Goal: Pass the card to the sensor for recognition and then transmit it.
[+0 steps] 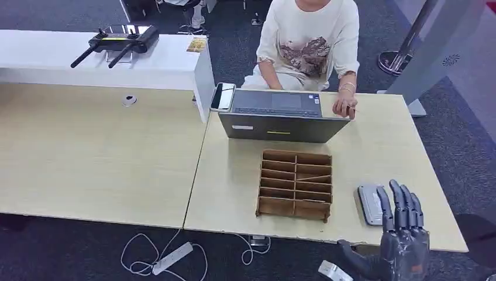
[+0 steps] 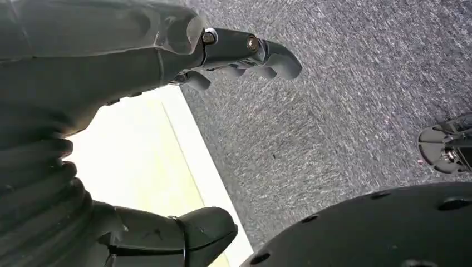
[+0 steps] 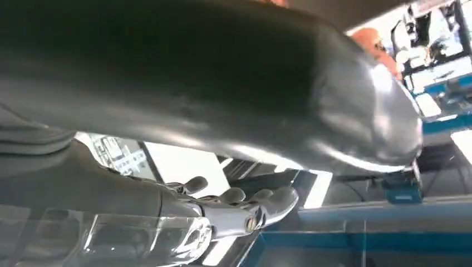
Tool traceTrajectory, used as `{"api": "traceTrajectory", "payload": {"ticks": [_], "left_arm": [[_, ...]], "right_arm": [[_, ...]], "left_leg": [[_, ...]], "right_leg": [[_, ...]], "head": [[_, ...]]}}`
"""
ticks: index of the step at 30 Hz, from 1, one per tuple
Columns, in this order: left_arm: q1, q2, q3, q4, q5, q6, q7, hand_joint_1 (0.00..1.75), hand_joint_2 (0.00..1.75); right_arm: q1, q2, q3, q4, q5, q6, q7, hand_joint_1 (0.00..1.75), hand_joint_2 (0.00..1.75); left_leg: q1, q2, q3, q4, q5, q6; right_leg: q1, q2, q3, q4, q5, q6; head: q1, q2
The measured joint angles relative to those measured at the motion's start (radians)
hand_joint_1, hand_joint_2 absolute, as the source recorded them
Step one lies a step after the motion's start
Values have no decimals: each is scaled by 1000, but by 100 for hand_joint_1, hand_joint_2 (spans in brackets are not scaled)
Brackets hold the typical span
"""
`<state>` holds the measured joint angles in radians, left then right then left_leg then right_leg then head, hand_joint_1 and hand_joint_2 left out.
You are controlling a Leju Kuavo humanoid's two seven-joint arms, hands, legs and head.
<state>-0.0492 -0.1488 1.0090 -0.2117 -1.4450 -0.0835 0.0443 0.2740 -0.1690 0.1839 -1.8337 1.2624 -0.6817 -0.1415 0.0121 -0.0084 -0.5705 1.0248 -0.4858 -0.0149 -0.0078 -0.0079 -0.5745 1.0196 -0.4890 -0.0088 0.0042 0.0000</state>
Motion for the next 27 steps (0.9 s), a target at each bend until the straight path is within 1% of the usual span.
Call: {"api": "traceTrajectory", "payload": {"ticks": [3,4,7,9,11,13,15,17,18,19,23,27], "left_arm": [[0,-3,0,0,0,-1,0,0,175],[0,-4,0,0,0,-1,0,0,175],[0,-6,1,0,0,-1,0,0,175],[-1,-8,1,0,0,-1,0,0,175],[-1,-8,1,0,0,-1,0,0,175],[-1,-9,2,0,2,-1,0,0,175],[-1,-10,5,0,11,-1,2,0,175],[-1,-10,8,0,17,0,3,0,175],[-1,-11,8,0,19,0,3,0,175],[-1,-13,9,0,20,0,3,0,175],[-1,-15,10,0,22,2,5,0,175],[-1,-15,10,0,22,2,5,0,175]], "right_arm": [[0,15,27,7,148,25,72,0,0],[-1,19,34,10,178,31,89,0,0],[-11,20,56,19,233,33,122,0,0],[-19,20,69,24,243,32,135,0,0],[-29,20,80,33,220,38,149,0,0],[-37,20,89,40,166,53,151,0,0],[-48,19,102,46,24,81,127,0,0],[-57,19,105,51,-57,95,109,0,0],[-61,19,106,53,-73,96,101,0,0],[-65,19,106,55,-83,100,96,0,175],[-77,19,106,65,-96,106,83,0,175],[-79,20,102,70,-53,109,87,0,175]], "left_leg": [[0,0,0,0,0,0],[0,0,0,0,0,0],[0,0,0,0,0,0],[0,1,0,0,0,0],[0,1,0,0,0,0],[0,1,0,0,0,0],[0,1,0,0,0,0],[0,1,0,0,0,0],[0,1,0,0,0,0],[0,1,0,0,0,0],[0,1,0,0,0,0],[0,1,0,0,0,0]], "right_leg": [[0,0,0,0,0,0],[0,0,0,0,0,0],[0,0,0,0,0,0],[0,0,0,0,0,0],[0,0,0,0,0,0],[0,0,0,0,0,0],[0,0,0,0,0,0],[0,0,0,0,0,0],[0,0,0,0,0,0],[0,0,0,0,0,0],[0,0,0,0,0,0],[0,0,0,0,0,0]], "head": [[0,0],[0,0],[0,0],[0,0],[0,0],[0,0],[0,0],[0,0],[0,0],[0,0],[0,0],[0,0]]}}
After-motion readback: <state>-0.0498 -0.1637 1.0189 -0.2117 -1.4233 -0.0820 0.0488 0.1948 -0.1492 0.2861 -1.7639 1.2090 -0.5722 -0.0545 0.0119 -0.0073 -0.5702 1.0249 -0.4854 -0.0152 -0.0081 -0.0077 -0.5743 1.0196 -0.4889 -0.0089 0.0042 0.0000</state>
